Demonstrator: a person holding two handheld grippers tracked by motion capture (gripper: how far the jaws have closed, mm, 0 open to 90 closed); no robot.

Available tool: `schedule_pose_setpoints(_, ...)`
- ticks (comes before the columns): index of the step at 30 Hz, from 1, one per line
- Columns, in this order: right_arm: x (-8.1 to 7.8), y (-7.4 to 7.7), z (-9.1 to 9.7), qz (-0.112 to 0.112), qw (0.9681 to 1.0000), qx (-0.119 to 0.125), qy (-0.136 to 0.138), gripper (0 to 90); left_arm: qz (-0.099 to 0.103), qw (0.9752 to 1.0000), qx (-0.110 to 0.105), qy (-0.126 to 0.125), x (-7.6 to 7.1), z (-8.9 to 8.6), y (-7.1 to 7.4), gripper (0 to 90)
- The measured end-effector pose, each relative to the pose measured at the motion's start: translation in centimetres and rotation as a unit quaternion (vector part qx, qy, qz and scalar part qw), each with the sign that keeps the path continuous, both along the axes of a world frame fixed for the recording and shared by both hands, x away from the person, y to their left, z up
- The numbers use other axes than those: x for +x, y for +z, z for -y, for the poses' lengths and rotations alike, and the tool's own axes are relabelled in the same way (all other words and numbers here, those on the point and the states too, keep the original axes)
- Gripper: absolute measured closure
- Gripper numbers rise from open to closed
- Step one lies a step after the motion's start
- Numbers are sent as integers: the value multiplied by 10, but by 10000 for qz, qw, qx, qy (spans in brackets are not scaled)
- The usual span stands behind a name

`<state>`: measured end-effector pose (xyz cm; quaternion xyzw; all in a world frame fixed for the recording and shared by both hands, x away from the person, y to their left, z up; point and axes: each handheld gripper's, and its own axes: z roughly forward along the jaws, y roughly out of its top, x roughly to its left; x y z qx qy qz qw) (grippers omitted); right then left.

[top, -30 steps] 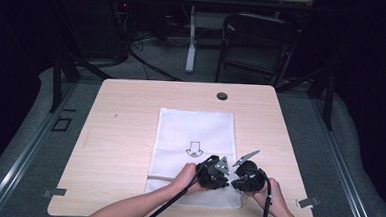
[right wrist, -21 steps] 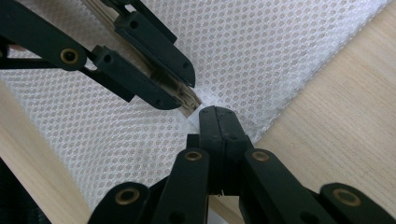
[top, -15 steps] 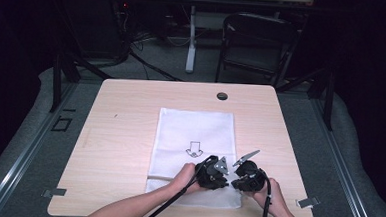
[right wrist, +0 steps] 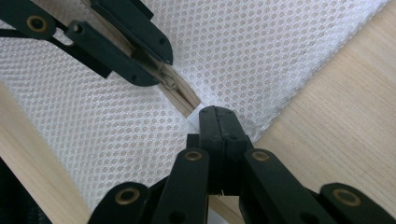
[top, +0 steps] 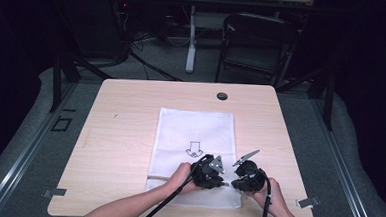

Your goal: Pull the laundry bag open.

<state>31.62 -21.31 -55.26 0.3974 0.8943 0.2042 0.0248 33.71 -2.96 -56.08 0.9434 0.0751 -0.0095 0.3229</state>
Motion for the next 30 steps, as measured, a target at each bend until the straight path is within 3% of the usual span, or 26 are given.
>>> schedule_pose_setpoints(30,0,0,0,-2,10000,-22,-6,900,-96,9999,13,130,1,-22,3,817)
